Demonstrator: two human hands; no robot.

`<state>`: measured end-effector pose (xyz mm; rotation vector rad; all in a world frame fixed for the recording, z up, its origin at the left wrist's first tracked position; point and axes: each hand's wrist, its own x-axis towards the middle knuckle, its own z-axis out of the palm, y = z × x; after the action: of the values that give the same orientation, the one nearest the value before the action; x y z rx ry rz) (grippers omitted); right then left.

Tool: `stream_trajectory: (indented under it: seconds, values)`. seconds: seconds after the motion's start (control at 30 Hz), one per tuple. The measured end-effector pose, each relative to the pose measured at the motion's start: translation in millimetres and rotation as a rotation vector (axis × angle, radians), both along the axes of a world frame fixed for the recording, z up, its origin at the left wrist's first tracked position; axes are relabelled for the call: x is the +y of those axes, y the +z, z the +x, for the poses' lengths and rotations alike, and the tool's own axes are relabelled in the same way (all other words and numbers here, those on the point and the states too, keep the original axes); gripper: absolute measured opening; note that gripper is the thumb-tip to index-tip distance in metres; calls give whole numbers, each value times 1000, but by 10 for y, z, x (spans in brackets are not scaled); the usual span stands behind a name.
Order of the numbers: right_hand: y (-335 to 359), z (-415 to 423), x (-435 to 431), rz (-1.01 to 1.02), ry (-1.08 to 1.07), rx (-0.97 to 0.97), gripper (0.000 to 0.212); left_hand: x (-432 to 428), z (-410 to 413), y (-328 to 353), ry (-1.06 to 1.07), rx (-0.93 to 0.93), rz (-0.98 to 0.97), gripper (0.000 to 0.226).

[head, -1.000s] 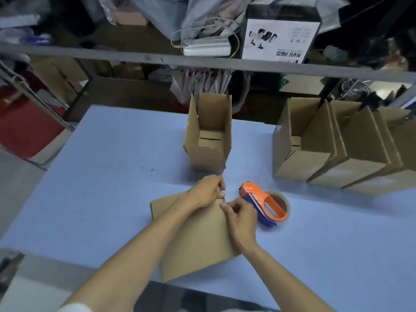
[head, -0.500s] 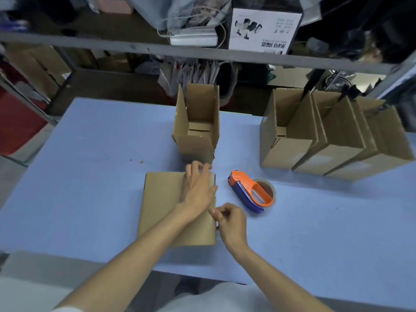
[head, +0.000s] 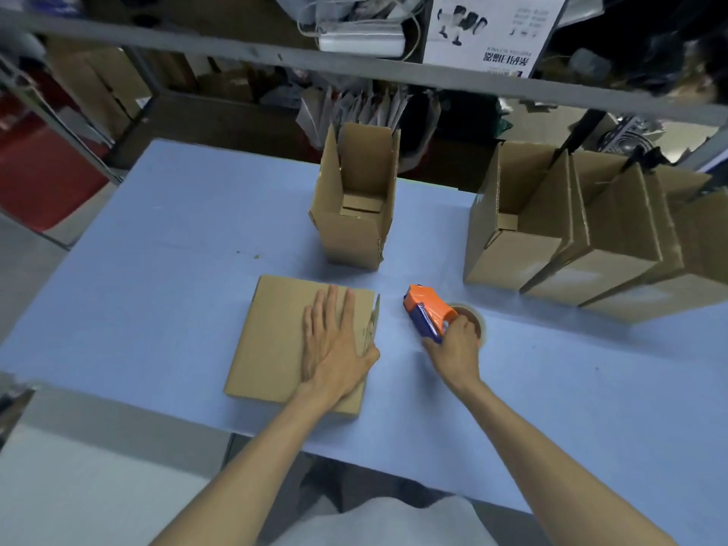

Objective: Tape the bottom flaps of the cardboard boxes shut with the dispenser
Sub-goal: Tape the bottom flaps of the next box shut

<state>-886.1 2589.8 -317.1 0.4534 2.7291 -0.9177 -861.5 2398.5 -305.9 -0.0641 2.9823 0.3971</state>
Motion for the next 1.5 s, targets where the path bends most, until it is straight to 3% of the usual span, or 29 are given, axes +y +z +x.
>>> stream_trajectory:
  seconds: [0.07,0.2,0.27,0.33,0.4,0.5,0.57,0.7,0.9,1.0,1.07,1.2,1.33,1.5]
  values:
    - [-103,-68,-20,33,11,-67,49,11,-24,1,19,9,10,95]
    - [-84,-11,-80,15,-10,85,31,-15,-36,87,37,-3,63,92]
    - [14,144,-46,-86,20,197,27,-42,-26,248,65,36,258,85]
    - [170,299,42,-51,155,355,23,-61,-25,496,78,130,572,72]
    - [388,408,121,3,305,510,24,-97,-11,756,-53,196,730,61]
    - [661,463,180,11,443,618,25,-113,25,1028,-302,200,647,42]
    - [738,458,202,10,482,629,25,-102,41,1123,-341,230,592,33]
    - [801,444,225,-9,517,601,26,-110,17,1171,-288,228,594,25]
    - [766,327,294,-115,528,346,28,-122,-140,1083,-117,-5,776,13]
    - [737,303,311,-242,527,230,48,-132,-233,1036,-74,-75,762,9]
    - [731,307,308,-280,528,212,49,-140,-280,1006,-65,-95,716,10]
    - [722,250,260,-145,496,185,81,-136,-337,955,-5,-144,669,11]
    - [685,204,227,-73,557,339,65,-156,-340,911,71,-201,696,8]
    - [676,156,224,-14,605,392,54,-162,-281,802,133,-247,753,12]
